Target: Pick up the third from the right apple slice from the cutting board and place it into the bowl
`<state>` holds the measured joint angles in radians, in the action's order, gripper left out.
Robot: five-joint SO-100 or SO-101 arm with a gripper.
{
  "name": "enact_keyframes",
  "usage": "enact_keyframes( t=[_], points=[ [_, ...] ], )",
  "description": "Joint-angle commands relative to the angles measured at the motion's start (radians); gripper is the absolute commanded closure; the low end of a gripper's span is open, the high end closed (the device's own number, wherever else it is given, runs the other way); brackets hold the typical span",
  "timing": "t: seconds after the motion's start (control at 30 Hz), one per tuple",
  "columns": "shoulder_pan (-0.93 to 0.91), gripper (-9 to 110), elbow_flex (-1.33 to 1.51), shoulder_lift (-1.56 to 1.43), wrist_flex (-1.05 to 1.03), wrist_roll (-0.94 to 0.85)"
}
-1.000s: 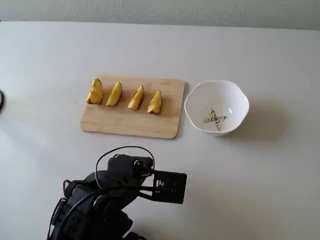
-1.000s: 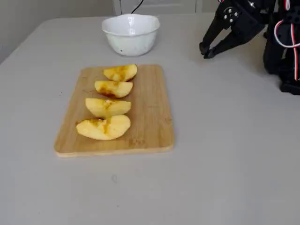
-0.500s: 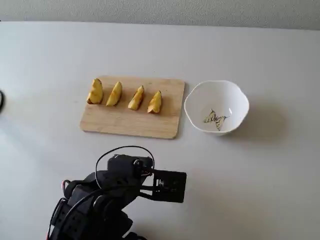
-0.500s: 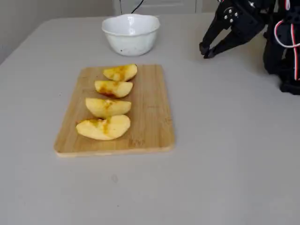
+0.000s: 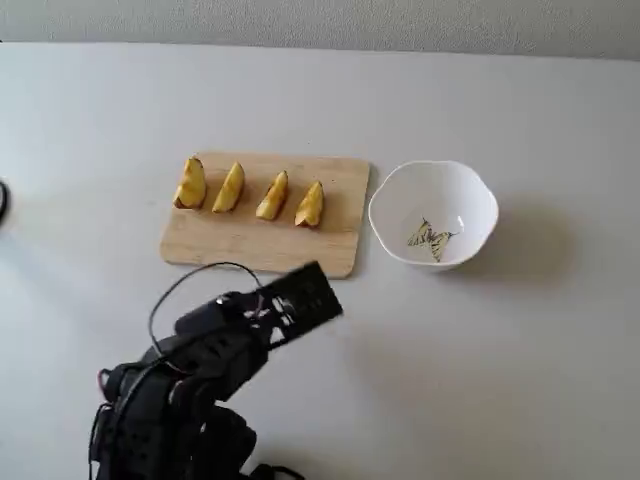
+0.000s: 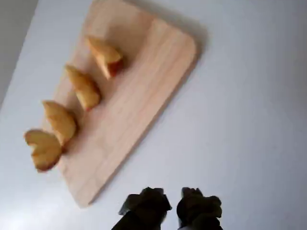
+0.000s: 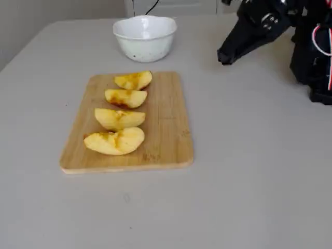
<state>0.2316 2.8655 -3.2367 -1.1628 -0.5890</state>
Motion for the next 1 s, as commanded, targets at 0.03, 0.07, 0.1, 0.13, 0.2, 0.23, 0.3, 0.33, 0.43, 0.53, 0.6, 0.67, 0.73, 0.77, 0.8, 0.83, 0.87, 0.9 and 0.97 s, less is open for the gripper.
enact_keyframes(
  t=[0.03,0.07,0.1,0.13,0.2,0.23,0.3,0.33,0.43,0.53,0.6,0.67,0.73,0.77,0.8,0.83,0.87,0.9,0.97],
  points=[
    [0.147,88,-0.446,0.554,-0.054,-0.081],
    [0.161,86,-0.537,0.647,-0.066,-0.091],
    [0.175,84,-0.624,0.732,-0.080,-0.095],
    [0.187,82,-0.712,0.811,-0.097,-0.095],
    [0.204,80,-0.879,0.966,-0.127,-0.095],
    [0.212,80,-0.954,1.034,-0.137,-0.091],
    [0.219,80,-1.081,1.160,-0.149,-0.091],
    [0.222,80,-1.140,1.215,-0.156,-0.089],
    [0.227,78,-1.266,1.358,-0.160,-0.089],
    [0.227,74,-1.359,1.468,-0.160,-0.094],
    [0.225,73,-1.419,1.539,-0.158,-0.094],
    [0.224,73,-1.473,1.606,-0.155,-0.091],
    [0.222,73,-1.517,1.666,-0.144,-0.091],
    [0.221,73,-1.537,1.692,-0.137,-0.091],
    [0.218,73,-1.559,1.720,-0.133,-0.091],
    [0.215,73,-1.582,1.750,-0.130,-0.091],
    [0.212,73,-1.598,1.778,-0.127,-0.091],
    [0.210,73,-1.603,1.796,-0.118,-0.097],
    [0.207,73,-1.603,1.825,-0.094,-0.103]
  ],
)
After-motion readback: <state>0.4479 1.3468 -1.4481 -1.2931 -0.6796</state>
